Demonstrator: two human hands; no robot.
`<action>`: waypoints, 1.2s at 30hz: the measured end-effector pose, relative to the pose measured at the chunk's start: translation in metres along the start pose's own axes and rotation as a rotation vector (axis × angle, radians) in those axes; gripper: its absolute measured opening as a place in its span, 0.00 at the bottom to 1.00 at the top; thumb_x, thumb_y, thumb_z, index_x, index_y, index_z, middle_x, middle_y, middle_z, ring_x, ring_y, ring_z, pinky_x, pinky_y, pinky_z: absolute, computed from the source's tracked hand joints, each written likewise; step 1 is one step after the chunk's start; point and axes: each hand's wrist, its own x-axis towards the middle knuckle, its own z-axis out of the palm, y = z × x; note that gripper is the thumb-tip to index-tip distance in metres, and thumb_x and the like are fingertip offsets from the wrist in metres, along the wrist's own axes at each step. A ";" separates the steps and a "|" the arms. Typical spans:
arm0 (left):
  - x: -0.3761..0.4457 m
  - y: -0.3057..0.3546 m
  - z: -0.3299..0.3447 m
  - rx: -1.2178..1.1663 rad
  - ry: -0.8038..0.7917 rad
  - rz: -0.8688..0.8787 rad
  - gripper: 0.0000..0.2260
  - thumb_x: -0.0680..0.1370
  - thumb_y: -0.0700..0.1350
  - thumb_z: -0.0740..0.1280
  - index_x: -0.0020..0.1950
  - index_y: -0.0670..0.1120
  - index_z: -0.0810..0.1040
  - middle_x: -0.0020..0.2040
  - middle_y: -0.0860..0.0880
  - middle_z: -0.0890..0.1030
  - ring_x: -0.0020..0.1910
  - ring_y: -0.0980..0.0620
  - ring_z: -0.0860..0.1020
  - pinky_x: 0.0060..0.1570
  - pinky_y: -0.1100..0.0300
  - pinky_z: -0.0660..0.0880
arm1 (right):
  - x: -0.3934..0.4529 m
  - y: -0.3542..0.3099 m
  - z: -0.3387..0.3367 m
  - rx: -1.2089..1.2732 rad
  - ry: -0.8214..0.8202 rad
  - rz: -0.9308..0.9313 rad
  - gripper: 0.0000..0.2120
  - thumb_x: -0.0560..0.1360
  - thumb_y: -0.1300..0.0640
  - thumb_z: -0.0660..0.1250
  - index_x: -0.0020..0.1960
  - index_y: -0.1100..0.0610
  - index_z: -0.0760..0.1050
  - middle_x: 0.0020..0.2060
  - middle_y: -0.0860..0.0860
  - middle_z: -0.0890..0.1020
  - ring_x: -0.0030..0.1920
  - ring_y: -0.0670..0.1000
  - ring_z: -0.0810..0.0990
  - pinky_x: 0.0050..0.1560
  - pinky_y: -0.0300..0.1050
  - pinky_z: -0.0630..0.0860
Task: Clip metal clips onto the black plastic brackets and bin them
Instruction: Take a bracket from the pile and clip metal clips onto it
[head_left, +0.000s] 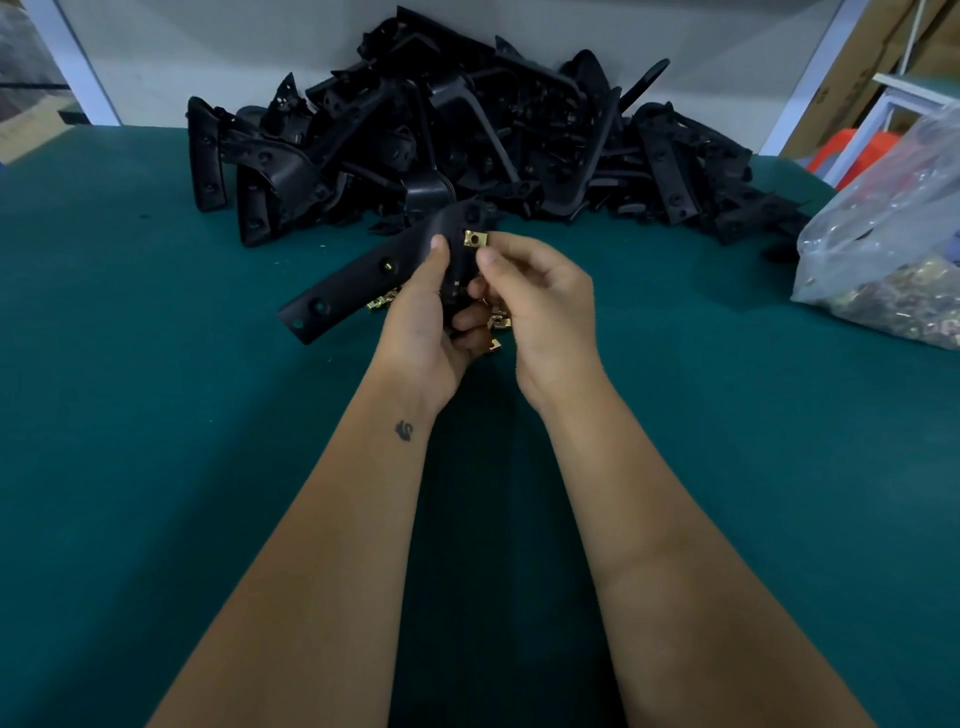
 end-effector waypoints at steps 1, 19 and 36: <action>0.000 -0.001 0.001 0.013 0.001 0.000 0.17 0.82 0.57 0.60 0.48 0.47 0.82 0.32 0.53 0.74 0.27 0.58 0.66 0.29 0.64 0.62 | -0.001 0.000 0.002 -0.084 0.036 -0.033 0.04 0.76 0.62 0.70 0.49 0.56 0.82 0.31 0.46 0.81 0.28 0.45 0.79 0.27 0.39 0.76; -0.006 -0.004 0.013 0.030 -0.043 0.012 0.05 0.84 0.47 0.62 0.58 0.51 0.72 0.42 0.51 0.87 0.44 0.53 0.86 0.36 0.60 0.80 | 0.000 0.010 0.003 -0.601 0.306 -0.295 0.12 0.76 0.47 0.70 0.46 0.57 0.80 0.41 0.46 0.78 0.43 0.44 0.76 0.43 0.38 0.73; 0.004 0.016 -0.005 -0.075 0.053 0.103 0.16 0.86 0.48 0.53 0.68 0.42 0.72 0.46 0.47 0.83 0.39 0.54 0.79 0.39 0.60 0.76 | -0.002 0.015 0.004 -0.569 0.136 -0.265 0.24 0.77 0.43 0.62 0.70 0.51 0.68 0.56 0.43 0.72 0.50 0.42 0.75 0.48 0.36 0.72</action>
